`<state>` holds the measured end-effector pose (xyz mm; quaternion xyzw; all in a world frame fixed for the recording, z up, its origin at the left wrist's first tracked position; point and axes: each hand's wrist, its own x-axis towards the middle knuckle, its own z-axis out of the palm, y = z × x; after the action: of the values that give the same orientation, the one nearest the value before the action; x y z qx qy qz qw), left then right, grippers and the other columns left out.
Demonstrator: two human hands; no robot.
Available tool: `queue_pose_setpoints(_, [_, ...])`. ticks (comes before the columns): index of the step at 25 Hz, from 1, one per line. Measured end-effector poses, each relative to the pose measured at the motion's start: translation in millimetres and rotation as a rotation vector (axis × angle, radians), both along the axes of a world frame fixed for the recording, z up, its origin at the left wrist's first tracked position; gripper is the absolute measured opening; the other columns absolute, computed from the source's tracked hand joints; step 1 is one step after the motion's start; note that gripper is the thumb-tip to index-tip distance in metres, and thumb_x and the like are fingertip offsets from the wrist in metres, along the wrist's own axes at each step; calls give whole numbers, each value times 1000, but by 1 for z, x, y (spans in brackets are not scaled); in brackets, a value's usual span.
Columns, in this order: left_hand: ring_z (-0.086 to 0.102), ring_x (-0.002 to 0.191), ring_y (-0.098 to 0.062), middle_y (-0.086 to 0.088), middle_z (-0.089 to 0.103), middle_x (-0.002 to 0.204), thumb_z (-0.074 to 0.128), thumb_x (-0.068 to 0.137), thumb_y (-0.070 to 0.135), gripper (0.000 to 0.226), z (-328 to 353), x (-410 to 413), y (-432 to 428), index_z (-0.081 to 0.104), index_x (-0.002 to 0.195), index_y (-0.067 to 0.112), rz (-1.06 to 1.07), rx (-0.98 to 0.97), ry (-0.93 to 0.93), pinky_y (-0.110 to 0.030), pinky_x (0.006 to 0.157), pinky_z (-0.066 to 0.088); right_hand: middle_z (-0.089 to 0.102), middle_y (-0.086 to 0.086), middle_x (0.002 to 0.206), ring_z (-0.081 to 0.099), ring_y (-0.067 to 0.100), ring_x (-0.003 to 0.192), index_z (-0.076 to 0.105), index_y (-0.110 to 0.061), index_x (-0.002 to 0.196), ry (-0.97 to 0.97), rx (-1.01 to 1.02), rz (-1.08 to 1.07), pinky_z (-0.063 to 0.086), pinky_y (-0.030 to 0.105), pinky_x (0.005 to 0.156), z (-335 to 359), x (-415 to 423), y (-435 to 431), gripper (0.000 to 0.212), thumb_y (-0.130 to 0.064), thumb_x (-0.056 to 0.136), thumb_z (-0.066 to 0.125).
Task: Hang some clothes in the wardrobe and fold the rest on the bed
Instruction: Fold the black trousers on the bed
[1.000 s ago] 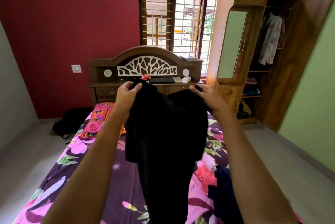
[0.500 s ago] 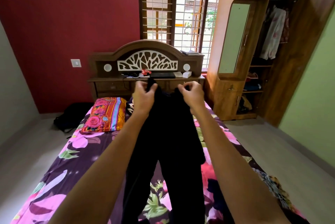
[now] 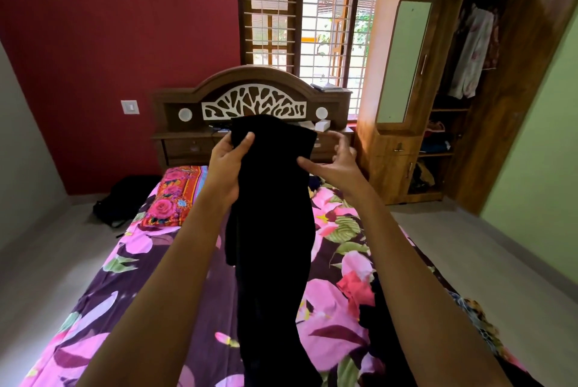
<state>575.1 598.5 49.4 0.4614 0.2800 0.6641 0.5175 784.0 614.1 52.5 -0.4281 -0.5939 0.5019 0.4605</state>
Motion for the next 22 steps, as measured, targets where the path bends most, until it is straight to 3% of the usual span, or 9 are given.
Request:
queue_pose_setpoints(2, [65, 103, -17, -4, 68, 110, 47, 96, 19, 23, 11, 2, -2, 60, 115, 15, -57, 21, -32, -25, 78, 55, 60, 7, 124, 55, 23, 113, 48, -19, 127, 139, -57, 215, 48, 34, 92, -11, 4, 3, 84, -40, 56, 88])
queue_pose_setpoints(6, [67, 99, -16, -2, 70, 105, 50, 95, 21, 21, 17, -6, -3, 61, 113, 15, 46, 124, 226, -25, 81, 55, 68, 3, 93, 65, 18, 91, 64, -13, 101, 287, 107, 157, 53, 23, 80, 4, -5, -10, 17, -8, 85, 62])
queue_pose_setpoints(9, [69, 87, -12, 3, 73, 91, 70, 78, 5, 28, 12, -32, 1, 63, 103, 14, 26, 185, 522, -21, 74, 55, 67, 4, 90, 66, 15, 84, 65, -13, 96, 147, 200, 50, 53, 19, 73, 13, -1, -12, 12, -6, 90, 57])
queue_pose_setpoints(12, [70, 83, -16, -2, 72, 86, 80, 64, 8, 35, 7, -47, -1, 68, 97, 12, -159, 126, 684, -24, 73, 57, 70, 0, 86, 67, 14, 85, 66, -13, 97, -20, 128, 67, 54, 18, 67, 14, 1, -16, 11, -8, 88, 61])
queue_pose_setpoints(15, [68, 68, -9, 3, 70, 72, 81, 61, 23, 18, 2, -44, -9, 75, 77, 19, -363, 81, 484, -20, 62, 56, 72, -2, 77, 69, 13, 80, 66, -11, 91, 96, -54, 166, 54, 20, 62, 18, 4, -23, 8, -9, 89, 58])
queue_pose_setpoints(17, [69, 67, -9, 2, 71, 72, 92, 45, 37, 38, 1, -43, -5, 75, 73, 17, -407, 97, 290, -20, 61, 56, 72, -1, 79, 70, 12, 77, 65, -9, 91, 237, -117, 233, 57, 22, 65, 20, 4, -23, 10, -12, 90, 56])
queue_pose_setpoints(19, [70, 71, -11, 0, 72, 76, 93, 34, 44, 52, -3, -47, 9, 75, 74, 16, -343, -13, 277, -22, 64, 57, 73, 2, 86, 71, 15, 80, 66, -8, 96, 221, -163, 185, 57, 25, 68, 15, 2, -8, 13, -16, 89, 59])
queue_pose_setpoints(20, [69, 73, -11, 0, 72, 77, 93, 35, 46, 53, -9, -51, 24, 75, 74, 16, -222, -92, 416, -24, 66, 58, 73, 5, 94, 70, 17, 84, 66, -8, 102, 135, -188, 124, 57, 27, 72, 8, 0, 7, 17, -18, 88, 62])
queue_pose_setpoints(22, [69, 79, -18, -3, 71, 79, 87, 57, 40, 35, -26, -49, 62, 70, 78, 17, 111, -152, 973, -26, 70, 56, 69, 12, 109, 67, 23, 91, 63, -6, 112, -278, -181, -20, 54, 35, 82, -15, -6, 52, 29, -22, 88, 66])
